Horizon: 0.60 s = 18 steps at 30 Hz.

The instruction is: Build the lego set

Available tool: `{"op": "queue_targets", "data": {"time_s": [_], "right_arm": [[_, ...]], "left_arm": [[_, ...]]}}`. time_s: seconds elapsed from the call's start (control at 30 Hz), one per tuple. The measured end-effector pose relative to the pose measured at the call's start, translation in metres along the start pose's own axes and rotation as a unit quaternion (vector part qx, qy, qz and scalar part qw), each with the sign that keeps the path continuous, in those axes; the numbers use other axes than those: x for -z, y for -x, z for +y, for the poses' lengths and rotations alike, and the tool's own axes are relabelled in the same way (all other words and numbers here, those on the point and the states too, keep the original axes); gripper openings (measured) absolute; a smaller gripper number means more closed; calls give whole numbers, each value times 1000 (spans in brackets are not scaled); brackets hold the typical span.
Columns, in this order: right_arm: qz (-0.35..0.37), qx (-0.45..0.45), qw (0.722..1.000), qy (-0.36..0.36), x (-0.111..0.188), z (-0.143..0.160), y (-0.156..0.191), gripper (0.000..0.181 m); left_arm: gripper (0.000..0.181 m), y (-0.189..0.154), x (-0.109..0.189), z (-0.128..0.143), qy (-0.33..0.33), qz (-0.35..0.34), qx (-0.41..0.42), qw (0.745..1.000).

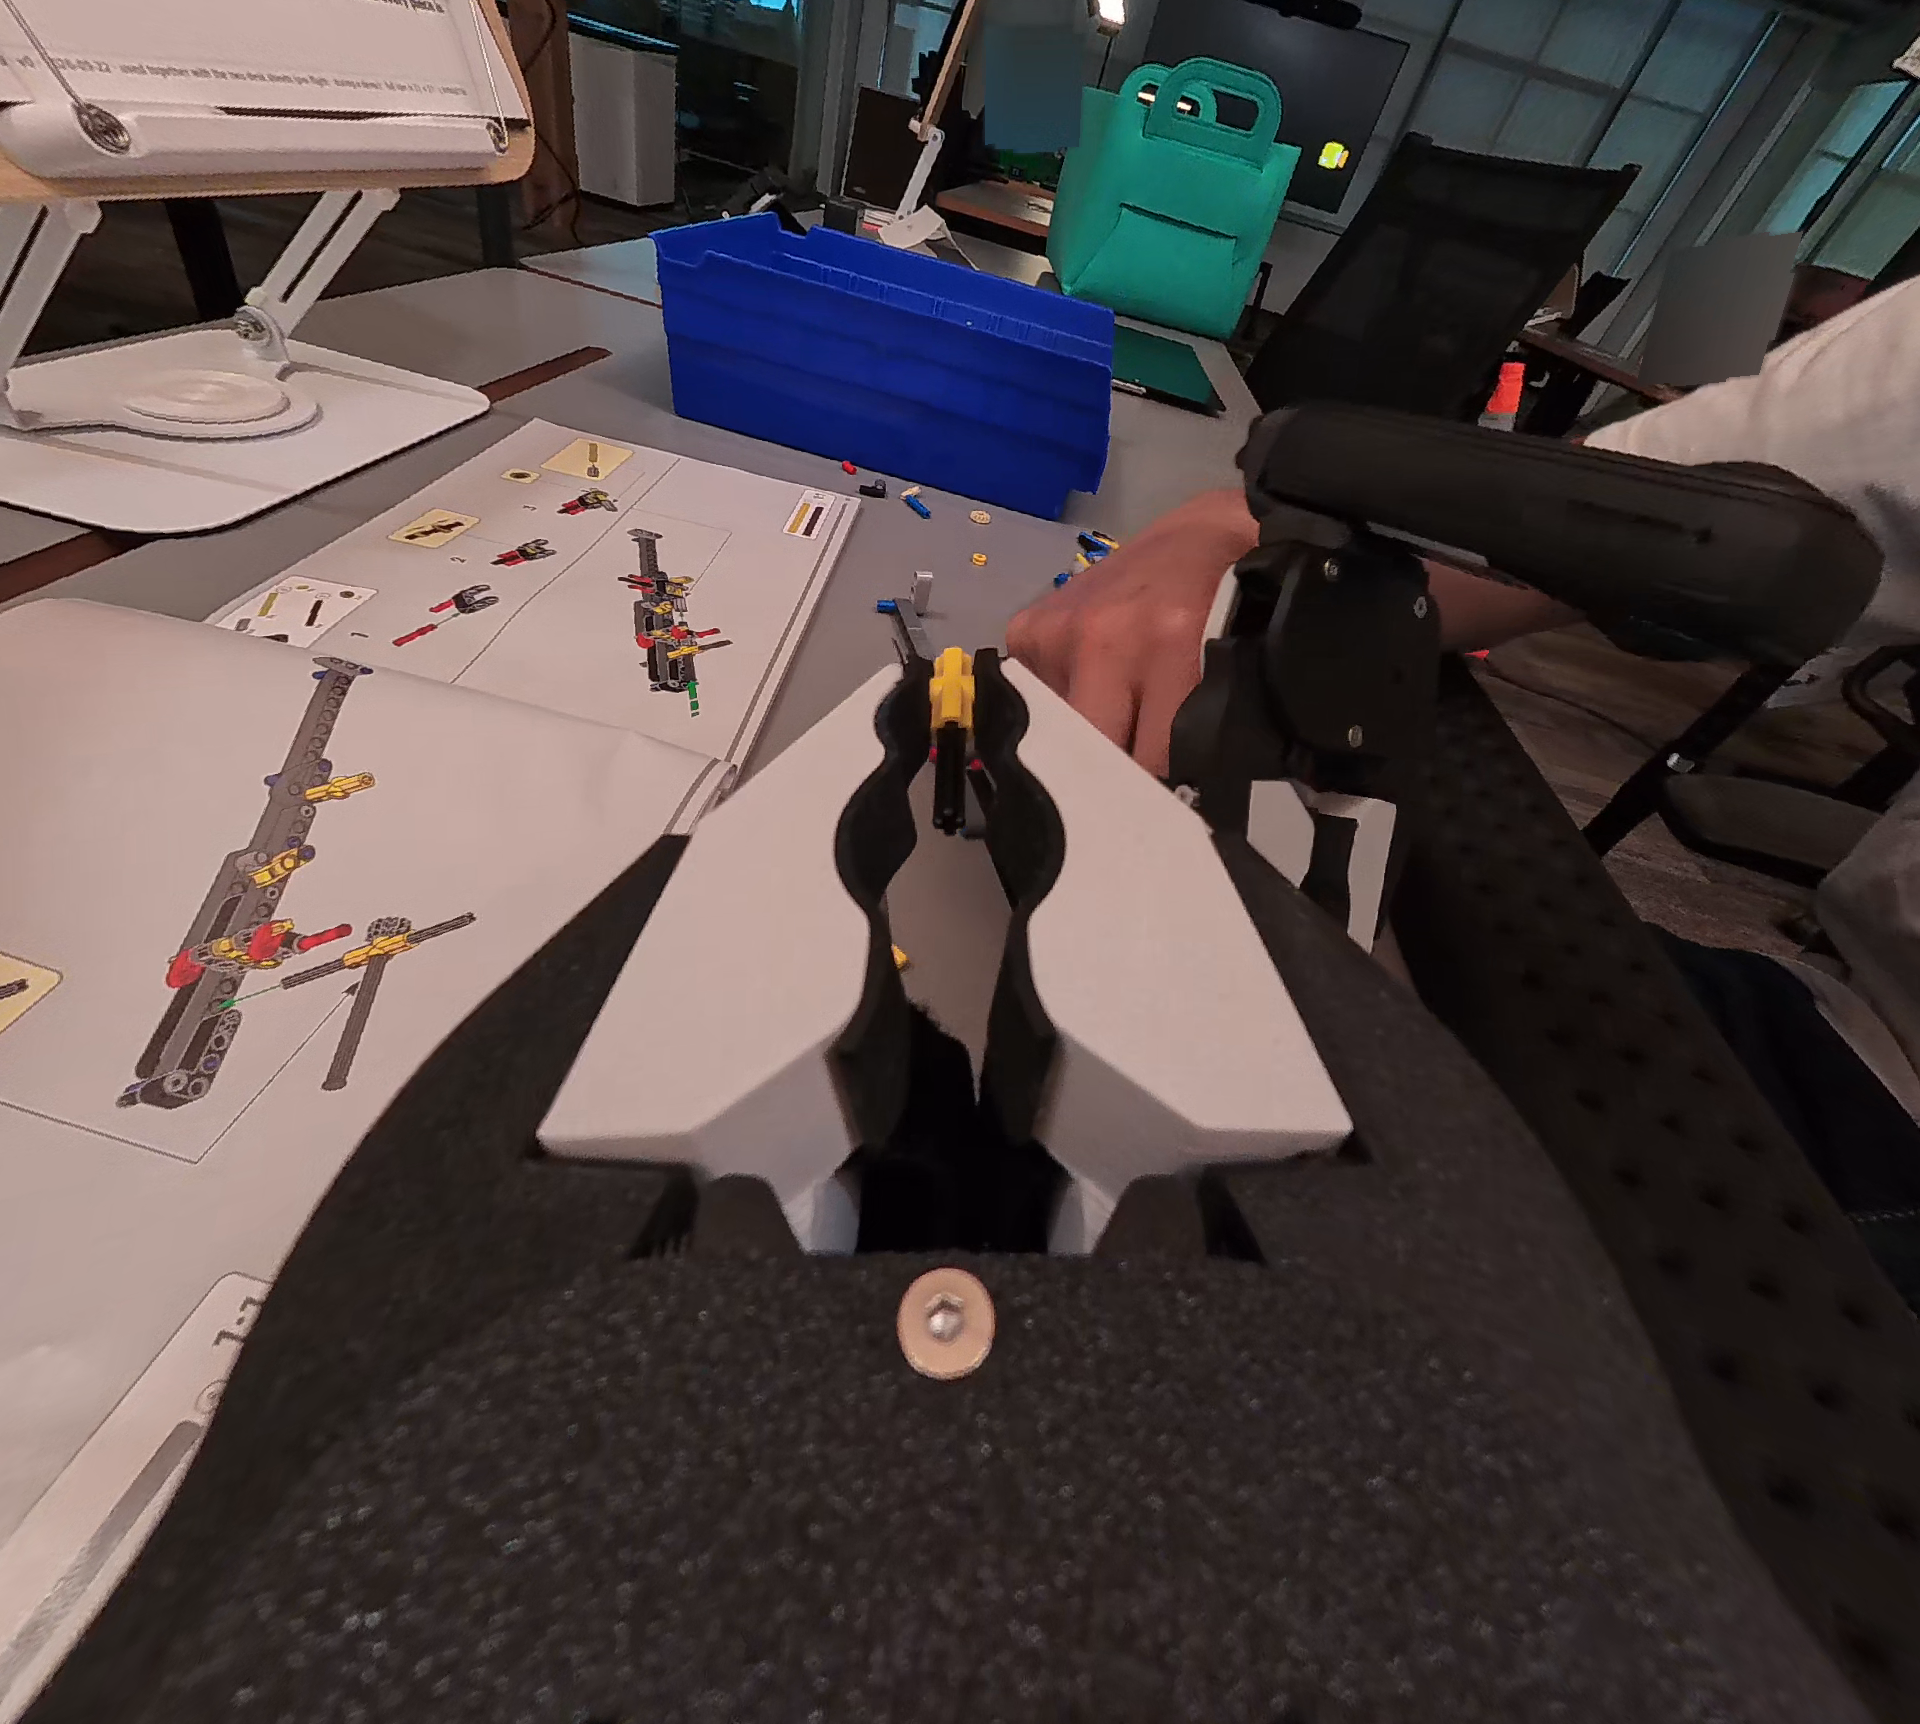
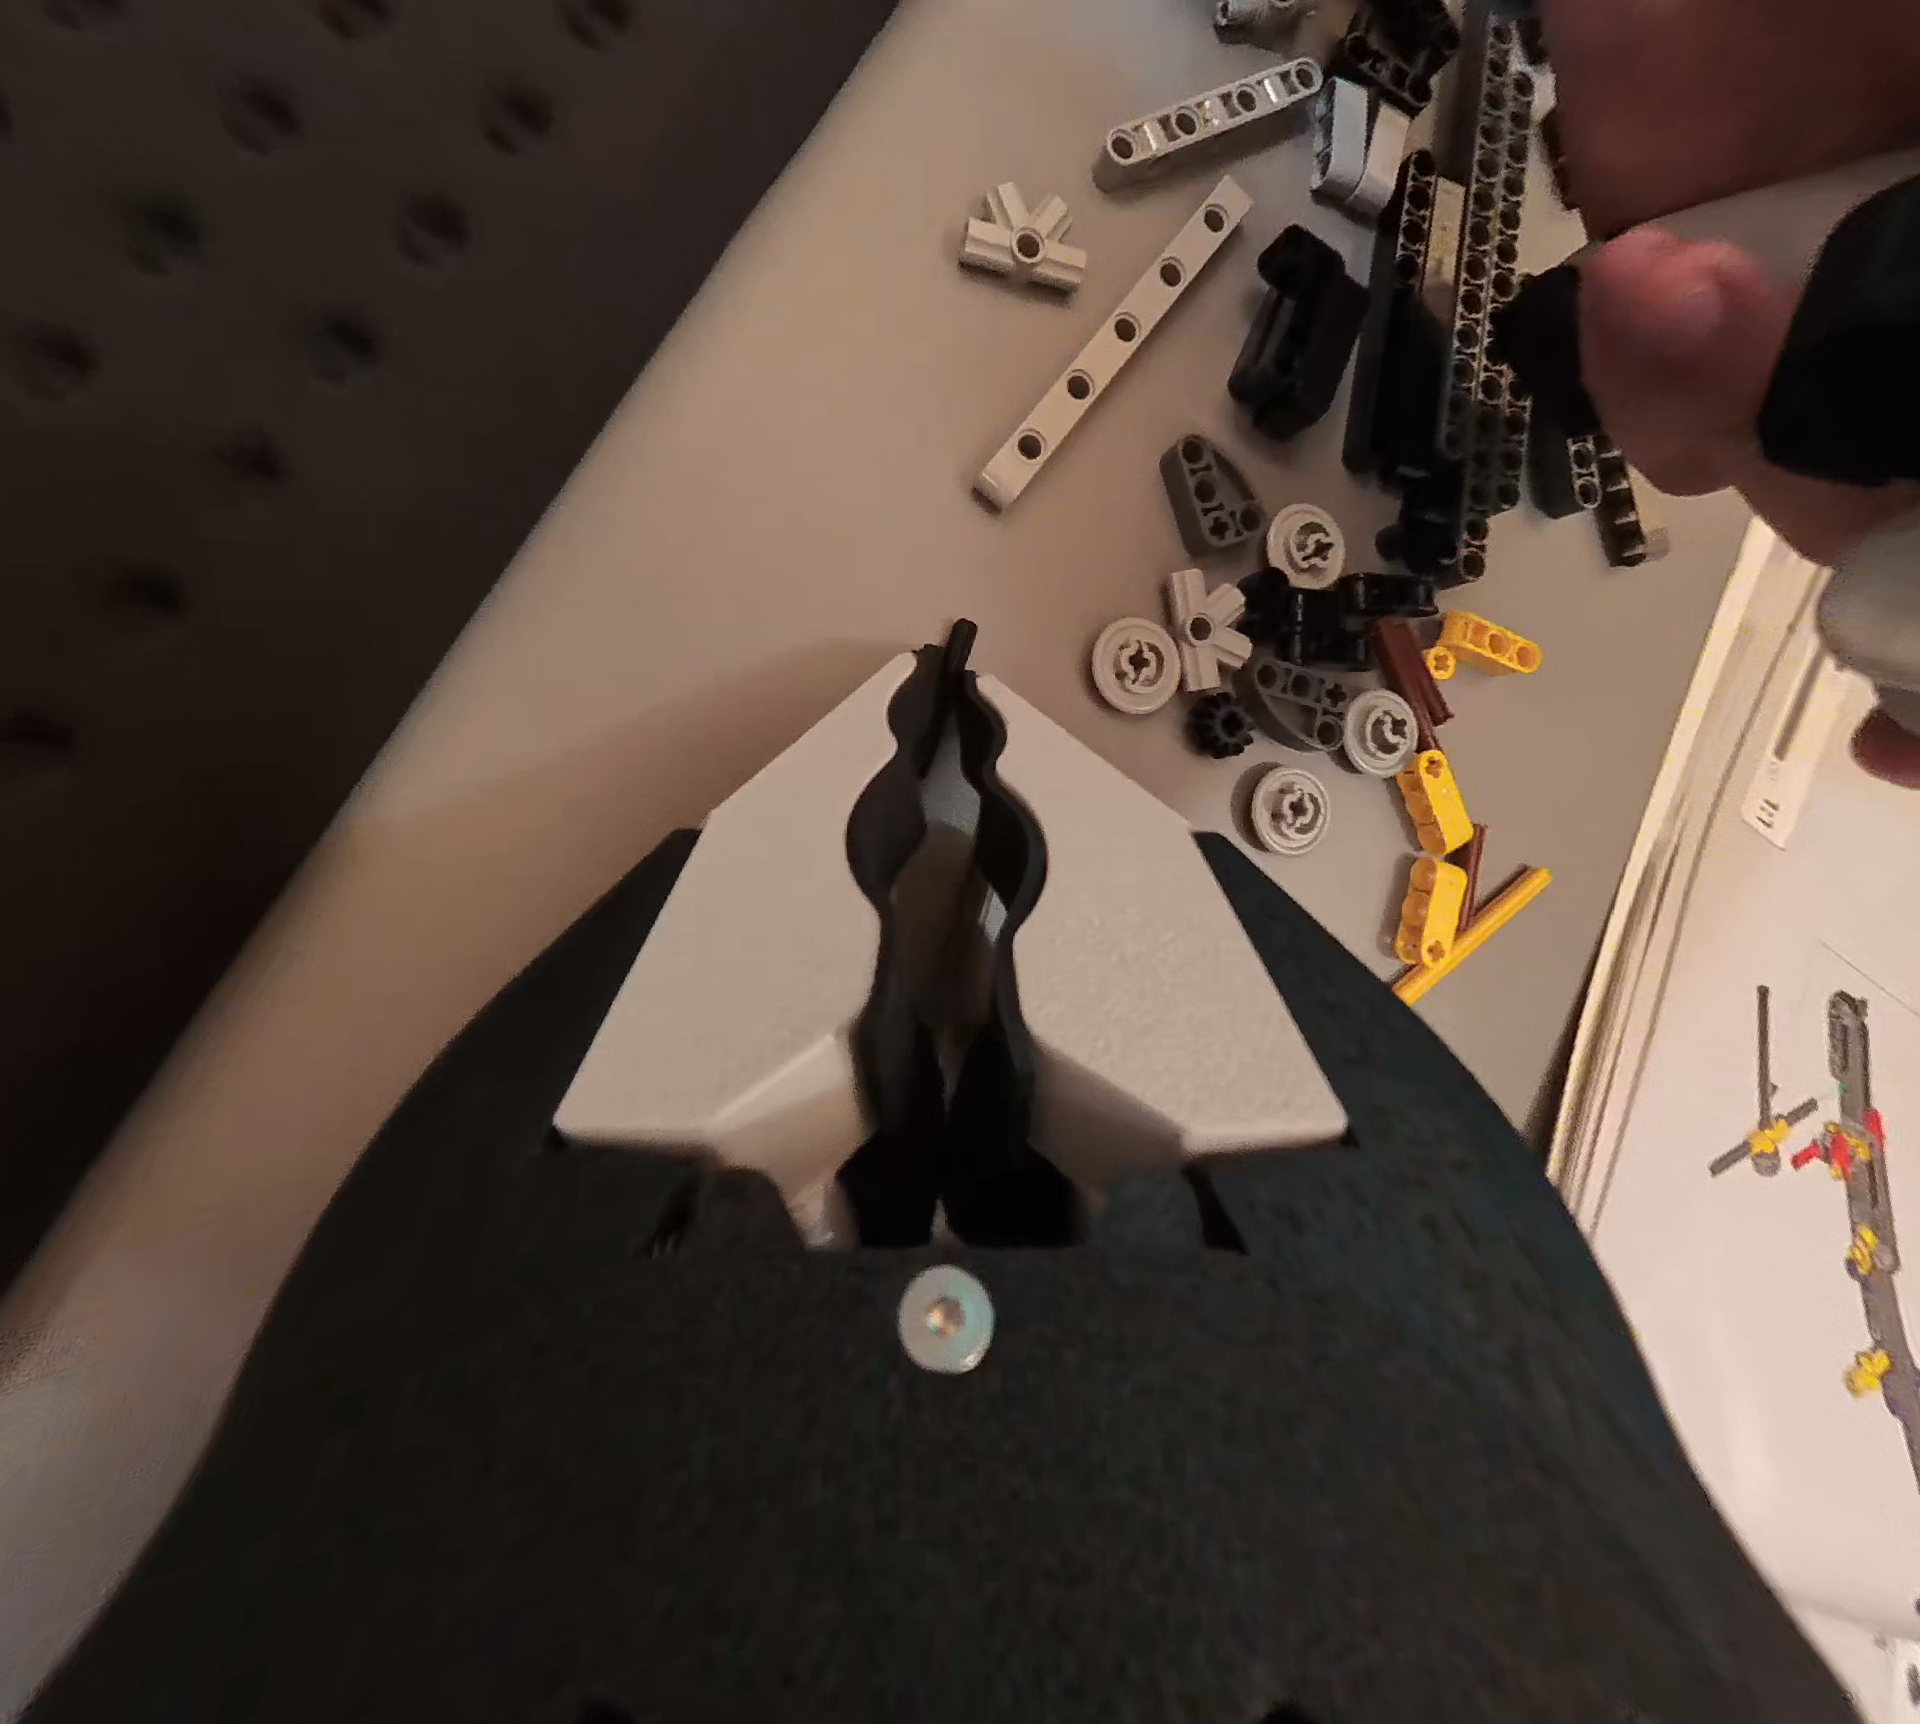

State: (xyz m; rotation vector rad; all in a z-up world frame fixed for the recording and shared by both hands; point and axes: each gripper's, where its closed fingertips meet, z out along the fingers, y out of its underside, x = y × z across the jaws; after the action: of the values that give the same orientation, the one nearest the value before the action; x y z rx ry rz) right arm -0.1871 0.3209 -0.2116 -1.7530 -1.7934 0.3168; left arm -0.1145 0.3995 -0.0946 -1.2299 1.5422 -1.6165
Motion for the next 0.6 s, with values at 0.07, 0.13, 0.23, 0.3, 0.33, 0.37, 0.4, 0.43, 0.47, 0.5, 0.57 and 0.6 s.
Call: {"op": "queue_targets", "data": {"time_s": [0.07,0.13,0.23,0.3,0.33,0.37,0.4,0.43,0.47,0.5,0.57,0.6], "right_arm": [[24,7,1000,9,5,3,-1,2],[63,7,998,3,26,-1,-11,2],[160,-7,987,13,80,6,-41,2],[210,-28,977,1,112,8,-57,2],[231,-32,973,1,121,10,-63,2],[247,-34,968,8,127,11,-68,2],[256,-36,966,8,129,10,-71,2],[259,-36,965,0,129,6,-72,2],[258,-37,965,-8,129,1,-71,2],[259,-38,965,-9,130,-1,-71,2],[256,-35,966,1,127,0,-71,2],[251,-35,967,3,125,1,-70,2]], "left_arm": [[5,-1,0,0,0,3,1,1000],[6,-3,1,1,2,10,2,1000],[6,-12,3,3,9,32,3,999],[6,-18,3,3,6,50,8,999],[6,-21,3,3,7,60,9,998],[6,-24,1,5,9,70,10,997],[6,-28,0,6,11,81,10,997],[6,-31,-3,7,13,89,9,996],[6,-33,-5,8,16,92,9,996],[6,-34,-7,11,22,93,8,995],[6,-36,-11,15,33,97,4,995],[6,-37,-12,15,31,98,4,995]]}}
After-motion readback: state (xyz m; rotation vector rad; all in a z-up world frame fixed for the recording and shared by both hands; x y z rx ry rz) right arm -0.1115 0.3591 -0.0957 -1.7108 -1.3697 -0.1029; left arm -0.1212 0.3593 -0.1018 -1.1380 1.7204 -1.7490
